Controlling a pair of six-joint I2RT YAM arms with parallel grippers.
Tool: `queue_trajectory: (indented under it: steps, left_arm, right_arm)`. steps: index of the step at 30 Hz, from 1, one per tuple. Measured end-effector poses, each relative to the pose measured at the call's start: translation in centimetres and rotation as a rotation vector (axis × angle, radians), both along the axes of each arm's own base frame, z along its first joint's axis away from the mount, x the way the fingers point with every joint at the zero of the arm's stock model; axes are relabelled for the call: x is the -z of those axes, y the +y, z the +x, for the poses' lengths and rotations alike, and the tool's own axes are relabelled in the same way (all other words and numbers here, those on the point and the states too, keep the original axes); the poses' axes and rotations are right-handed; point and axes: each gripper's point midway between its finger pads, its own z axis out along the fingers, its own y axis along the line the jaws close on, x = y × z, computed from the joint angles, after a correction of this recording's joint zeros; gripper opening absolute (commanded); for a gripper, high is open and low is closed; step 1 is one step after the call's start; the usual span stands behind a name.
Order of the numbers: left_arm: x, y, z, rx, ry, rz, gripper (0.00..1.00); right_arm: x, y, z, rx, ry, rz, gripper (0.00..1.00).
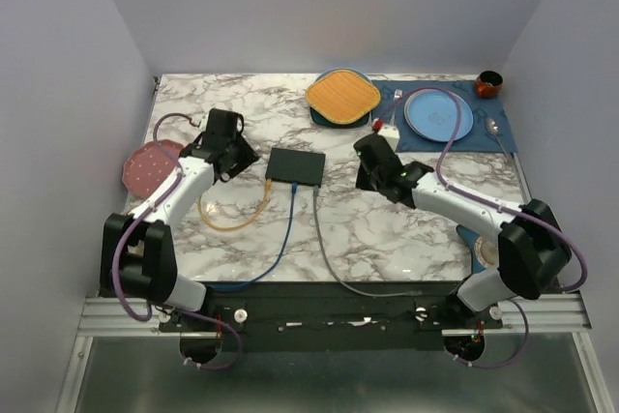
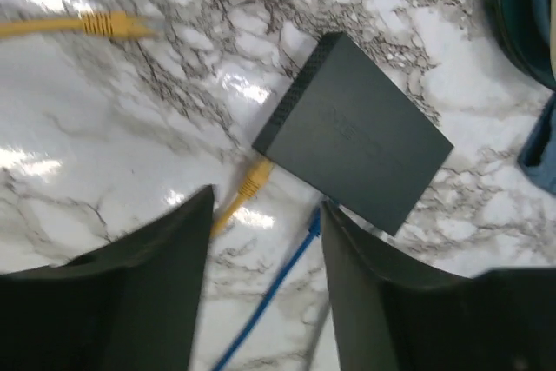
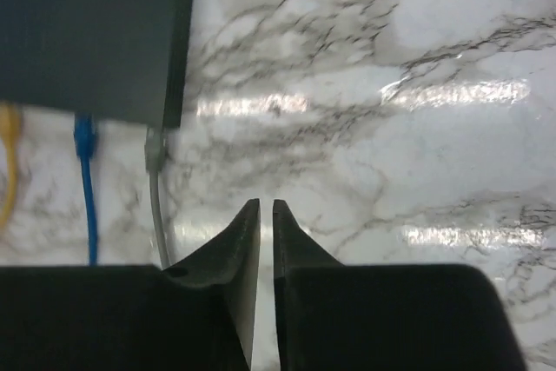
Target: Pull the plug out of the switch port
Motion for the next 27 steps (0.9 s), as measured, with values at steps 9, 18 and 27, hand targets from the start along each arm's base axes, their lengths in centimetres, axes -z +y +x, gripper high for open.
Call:
queue_trajectory:
  steps: [9,18,27]
  left_arm:
    - [5.6,1.3,4.5,-0.067,0.143,0.021,0.0]
    - [9.4,1.0,6.6,-0.084,0.22,0.005,0.0]
    - [9.6,-2.1,7.3,-0.01,0.173,-0.061,0.0]
  right_arm:
    - [4.6,1.7,4.9,0.012,0.124,0.03,0.01]
    - [8.0,4.0,7.7,-0.011,0.211,0.062,0.01]
    - [8.8,6.2,9.4,-0.061,0.236,0.112,0.01]
